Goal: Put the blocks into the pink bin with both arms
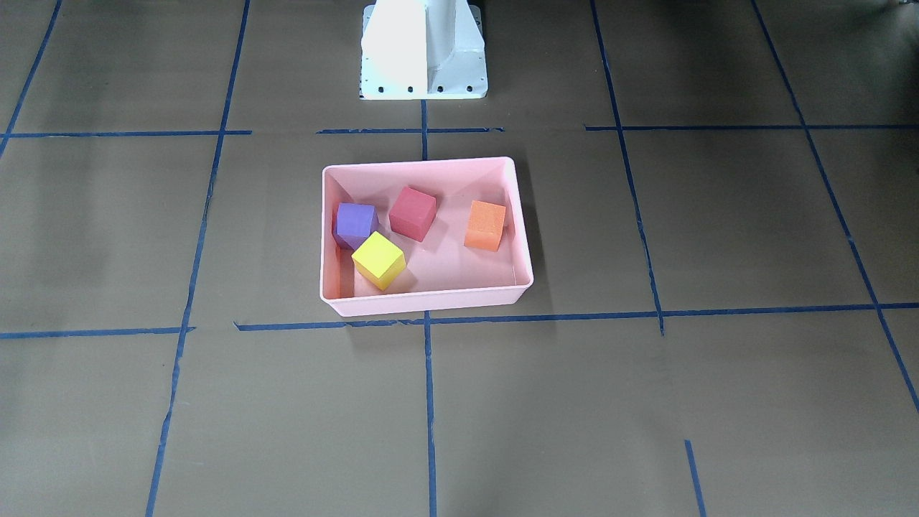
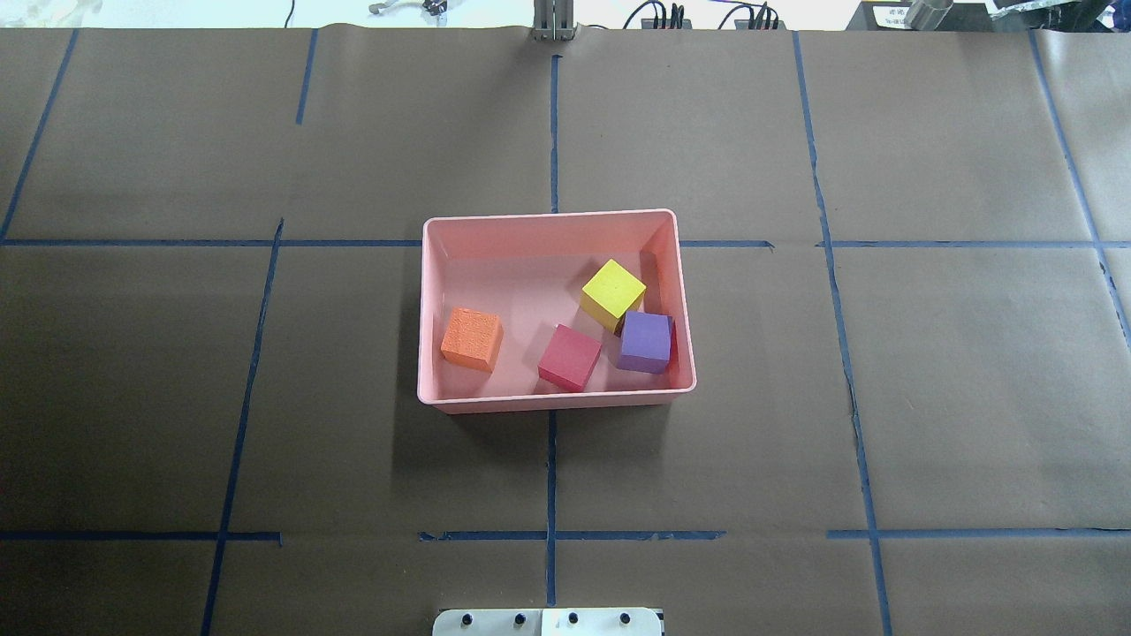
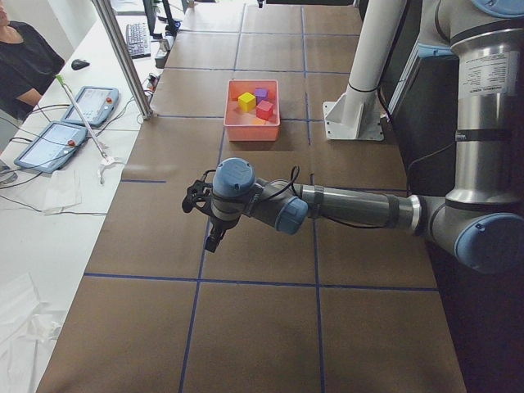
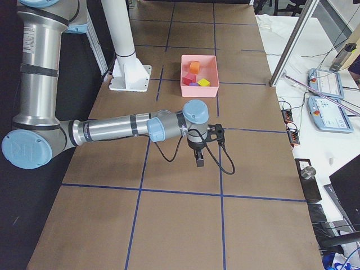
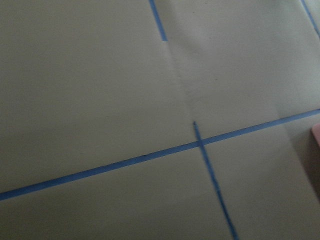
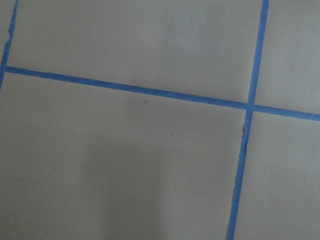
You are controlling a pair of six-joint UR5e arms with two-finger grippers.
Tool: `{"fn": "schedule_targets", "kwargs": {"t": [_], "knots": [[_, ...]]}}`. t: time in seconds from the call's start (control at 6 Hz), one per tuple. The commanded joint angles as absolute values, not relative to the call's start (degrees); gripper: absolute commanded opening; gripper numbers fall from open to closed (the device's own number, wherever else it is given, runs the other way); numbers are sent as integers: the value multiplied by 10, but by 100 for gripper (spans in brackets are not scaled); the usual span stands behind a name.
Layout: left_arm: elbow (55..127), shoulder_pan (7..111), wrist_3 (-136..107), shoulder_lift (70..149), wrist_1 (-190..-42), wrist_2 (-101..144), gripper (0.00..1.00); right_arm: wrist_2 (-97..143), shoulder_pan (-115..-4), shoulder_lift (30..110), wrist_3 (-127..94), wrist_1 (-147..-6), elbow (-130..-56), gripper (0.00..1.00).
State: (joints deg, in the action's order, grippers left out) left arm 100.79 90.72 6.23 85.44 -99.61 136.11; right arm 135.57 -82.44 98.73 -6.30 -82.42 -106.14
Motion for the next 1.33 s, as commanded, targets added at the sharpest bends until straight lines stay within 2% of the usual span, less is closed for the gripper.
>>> {"fn": "schedule_targets", "kwargs": {"t": [0.0,0.33,1.17], "knots": [[1034,954,144,860,-828,1331,100,1370,-841,1002,-9,-871,-1054,100],[1026,954,142,854,-745,1331,100,1370,-842,983,-9,-951,-1090,100],[1022,887,127,856,-765,1335,100,1361,-828,989,19,-970,-1094,100]]}}
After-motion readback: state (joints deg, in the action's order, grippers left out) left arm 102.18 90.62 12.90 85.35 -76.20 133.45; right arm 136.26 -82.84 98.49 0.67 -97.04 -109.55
